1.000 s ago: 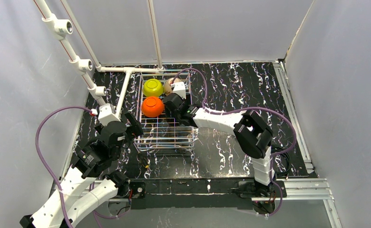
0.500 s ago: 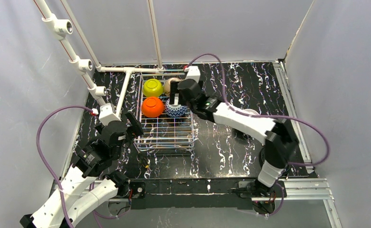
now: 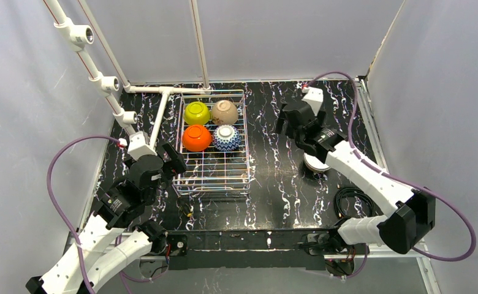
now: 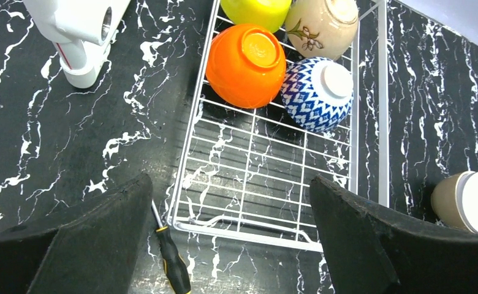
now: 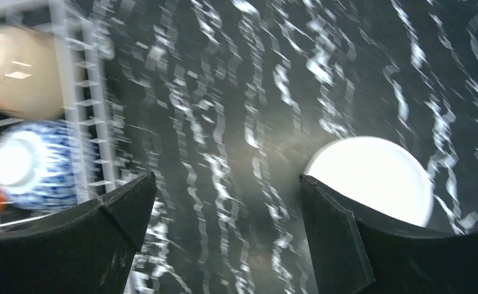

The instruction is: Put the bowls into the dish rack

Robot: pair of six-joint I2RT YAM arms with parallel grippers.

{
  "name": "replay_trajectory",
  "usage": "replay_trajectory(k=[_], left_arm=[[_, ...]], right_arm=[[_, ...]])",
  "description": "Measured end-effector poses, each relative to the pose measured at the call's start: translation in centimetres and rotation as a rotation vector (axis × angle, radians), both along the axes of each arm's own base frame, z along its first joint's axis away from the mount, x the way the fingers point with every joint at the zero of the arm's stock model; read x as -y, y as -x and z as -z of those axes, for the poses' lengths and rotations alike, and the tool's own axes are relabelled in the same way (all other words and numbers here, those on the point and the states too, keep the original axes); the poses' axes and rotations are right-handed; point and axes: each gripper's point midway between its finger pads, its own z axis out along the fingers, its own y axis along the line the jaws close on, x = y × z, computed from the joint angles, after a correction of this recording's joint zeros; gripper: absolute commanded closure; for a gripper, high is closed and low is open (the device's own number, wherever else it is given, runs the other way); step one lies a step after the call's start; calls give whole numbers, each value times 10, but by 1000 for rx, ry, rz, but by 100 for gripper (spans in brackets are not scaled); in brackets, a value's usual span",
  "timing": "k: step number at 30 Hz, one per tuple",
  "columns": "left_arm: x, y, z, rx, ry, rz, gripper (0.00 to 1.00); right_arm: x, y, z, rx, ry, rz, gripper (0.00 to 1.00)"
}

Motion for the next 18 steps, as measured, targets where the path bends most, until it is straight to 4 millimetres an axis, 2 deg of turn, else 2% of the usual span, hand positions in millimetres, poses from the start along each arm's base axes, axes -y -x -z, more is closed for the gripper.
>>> replay_trajectory(k=[3, 6, 8, 12, 18], left_arm=[[2, -1, -2, 17, 18, 6, 2], [8, -3, -3, 26, 37, 23, 2], [12, -3, -3, 25, 44, 41, 2], [19, -5, -2, 14, 55, 65, 2], [25, -6, 0, 1, 65, 85, 2]], right_arm=[[35, 12, 37, -93, 56, 81, 11], [52, 26, 72, -173, 86, 119, 17], [59, 35, 91, -219, 98, 141, 25], [65, 40, 113, -261, 87, 170, 32], [70, 35, 138, -305, 72, 197, 36]])
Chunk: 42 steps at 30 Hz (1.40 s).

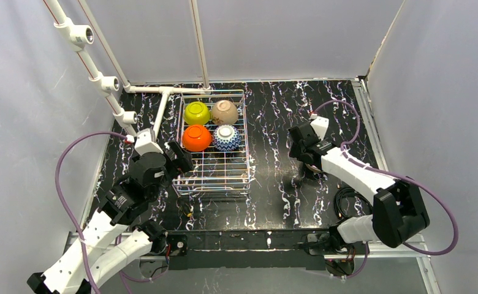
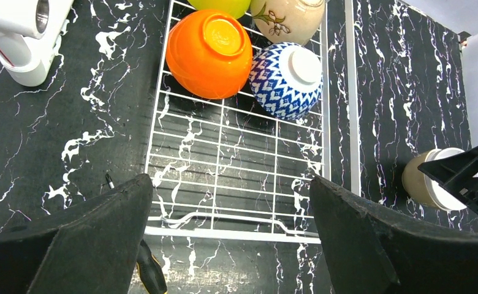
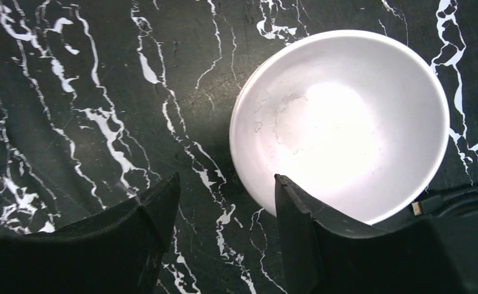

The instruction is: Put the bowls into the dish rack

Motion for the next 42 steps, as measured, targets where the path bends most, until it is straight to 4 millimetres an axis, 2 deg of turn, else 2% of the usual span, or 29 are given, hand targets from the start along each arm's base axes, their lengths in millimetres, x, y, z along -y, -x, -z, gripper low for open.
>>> replay_trajectory(k=[2, 12, 16, 25, 33, 42], left_arm=[[1, 0, 1, -4, -1, 3, 2], [5, -2, 1, -8, 1, 16, 2], [4, 0, -1, 1, 6, 16, 2], [-10, 2, 2, 0, -30, -29, 2], [-15, 3, 4, -5, -50, -49, 2], [-21, 4, 5, -9, -68, -67, 2]], right_arm=[[4, 0, 8, -16, -5, 9, 43], [6, -10, 28, -58, 16, -49, 49], [8, -9, 35, -89, 36, -74, 67], [6, -17, 22, -67, 20, -87, 71], [0, -19, 4, -27, -31, -113, 98], [4, -20, -13, 30, -50, -83, 99]])
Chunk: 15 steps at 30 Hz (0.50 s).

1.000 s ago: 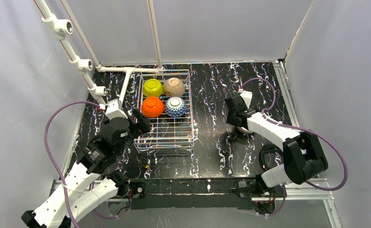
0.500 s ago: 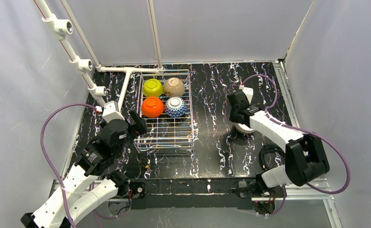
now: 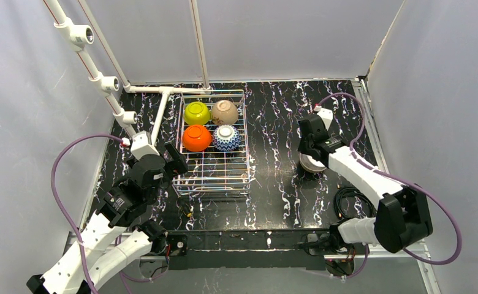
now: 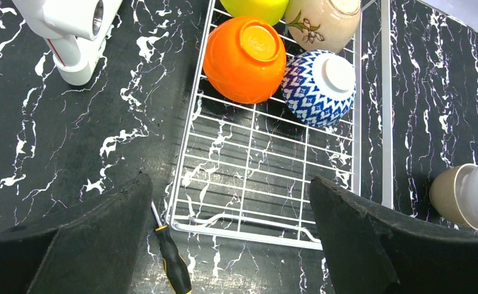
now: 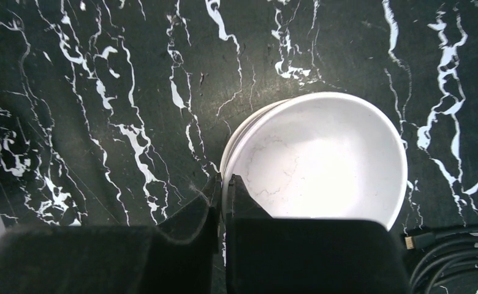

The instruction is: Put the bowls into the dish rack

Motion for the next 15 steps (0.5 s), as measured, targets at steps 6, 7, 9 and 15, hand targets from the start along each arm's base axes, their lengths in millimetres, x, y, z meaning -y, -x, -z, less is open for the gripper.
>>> replay_trajectory(k=[6, 7, 9, 15], left_arm=[[-1, 0, 0, 0, -1, -3, 2], [-1, 0, 0, 1, -2, -4, 2], [-2, 0, 0, 1, -2, -6, 2], [-4, 3, -3, 16, 8, -12, 2]], right_arm=[[5, 0, -32, 100, -28, 15, 99], [4, -1, -39, 122, -39, 11, 99], [0, -2, -53, 165, -74, -5, 99], [-37, -6, -87, 254, -243, -150, 99]])
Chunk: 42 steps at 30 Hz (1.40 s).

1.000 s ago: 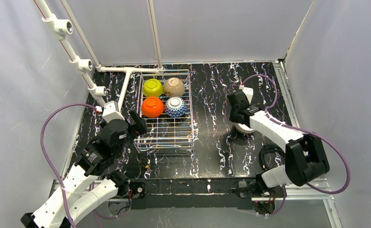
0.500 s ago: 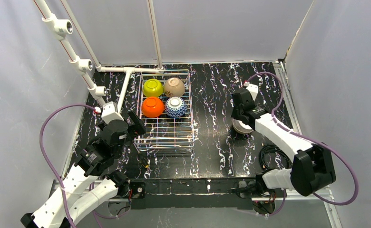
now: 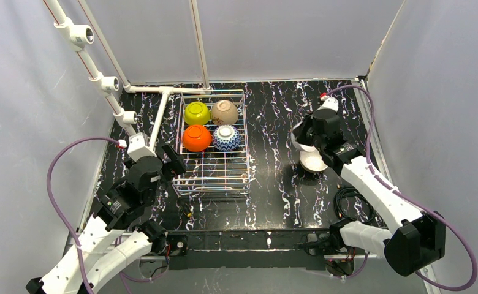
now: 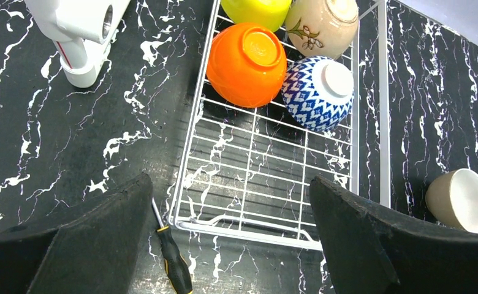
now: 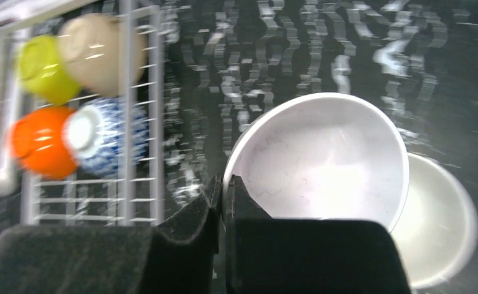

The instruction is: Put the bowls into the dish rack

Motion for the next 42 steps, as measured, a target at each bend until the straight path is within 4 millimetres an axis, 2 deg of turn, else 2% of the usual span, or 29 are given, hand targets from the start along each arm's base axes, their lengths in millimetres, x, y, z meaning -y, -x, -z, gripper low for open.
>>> replay_trajectory(k=[3, 9, 12, 18, 22, 27, 37, 42], left_arm=[[-2, 1, -1, 6, 3, -3, 2], [-3, 2, 0, 3, 1, -10, 2], [-9, 4, 1, -1, 1, -41, 2], [-24, 13, -6, 39, 33, -93, 2], [-32, 18, -12, 74, 63, -120, 2], [-39, 22, -11, 81, 76, -155, 2], [-47, 27, -17, 119, 118, -185, 2], [-47, 28, -16, 117, 118, -186, 2]], right_arm=[[-31, 2, -16, 25, -124, -123, 99], [-100, 5, -71, 125, -451, -359, 99], [-139, 15, -77, 126, -530, -456, 99], [-216, 51, -68, 49, -611, -637, 99], [-260, 61, -64, 20, -649, -698, 99], [-306, 64, -48, -75, -694, -680, 99], [-353, 53, 16, -295, -819, -560, 99], [-370, 53, 29, -359, -866, -531, 99]])
